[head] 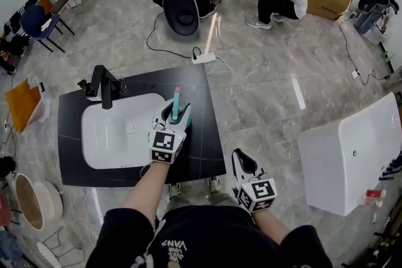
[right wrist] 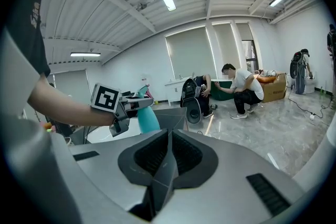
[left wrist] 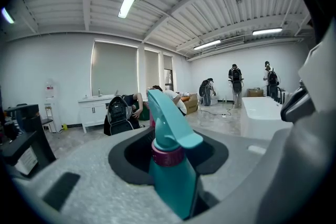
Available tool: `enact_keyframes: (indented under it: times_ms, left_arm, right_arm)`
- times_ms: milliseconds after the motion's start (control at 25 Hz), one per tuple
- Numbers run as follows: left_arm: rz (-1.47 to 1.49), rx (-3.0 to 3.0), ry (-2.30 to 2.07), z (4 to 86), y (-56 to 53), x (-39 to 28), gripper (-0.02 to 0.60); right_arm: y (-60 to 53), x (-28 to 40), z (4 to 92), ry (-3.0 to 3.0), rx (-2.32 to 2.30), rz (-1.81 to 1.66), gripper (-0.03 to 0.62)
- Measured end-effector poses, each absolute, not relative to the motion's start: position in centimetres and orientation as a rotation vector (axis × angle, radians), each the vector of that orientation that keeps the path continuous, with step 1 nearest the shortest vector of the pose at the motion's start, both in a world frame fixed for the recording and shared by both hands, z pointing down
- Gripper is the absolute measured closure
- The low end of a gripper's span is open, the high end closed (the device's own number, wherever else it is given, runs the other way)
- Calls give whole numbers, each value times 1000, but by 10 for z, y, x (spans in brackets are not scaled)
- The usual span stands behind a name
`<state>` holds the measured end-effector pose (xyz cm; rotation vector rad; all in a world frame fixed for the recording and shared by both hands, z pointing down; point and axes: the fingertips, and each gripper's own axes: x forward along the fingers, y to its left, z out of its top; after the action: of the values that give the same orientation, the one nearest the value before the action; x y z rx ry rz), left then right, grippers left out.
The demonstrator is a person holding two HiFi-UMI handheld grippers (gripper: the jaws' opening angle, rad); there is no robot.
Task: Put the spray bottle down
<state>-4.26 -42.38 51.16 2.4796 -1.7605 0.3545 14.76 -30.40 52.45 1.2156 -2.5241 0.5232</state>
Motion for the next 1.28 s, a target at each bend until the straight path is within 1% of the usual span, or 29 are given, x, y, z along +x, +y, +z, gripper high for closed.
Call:
enact_keyframes:
  times_ms: [240,360,440,560,880,1040,1280]
  left_arm:
    - [402,2465,-1788,520,-421,-44,411]
    - [400,2443,-1801,522,-421,-46,393]
    - [398,2427,-1808,523,-422,-47,371]
    - [383,2400,-1819,521,-422,-50,311]
    - [358,2361,-1858,517,-415,-54,238]
    - [352,2336,-1884,512,-408,-53,219]
    - [335,2286,-1948,508,-383,-52,219]
  right_arm:
    - [-309,147,523,-2540,1195,519,574]
    - [-312,147,522,-2548,1184,516,572]
    - [-314,148,523,-2552,1177,513,572]
    - [-316,149,523,-2558,1167,511,572]
    - [-316,152,521,-2588,1103,508,572]
    - [-317,157,520,-2611,1050,494,572]
    - [-315,166,522,-2640,961,473,572]
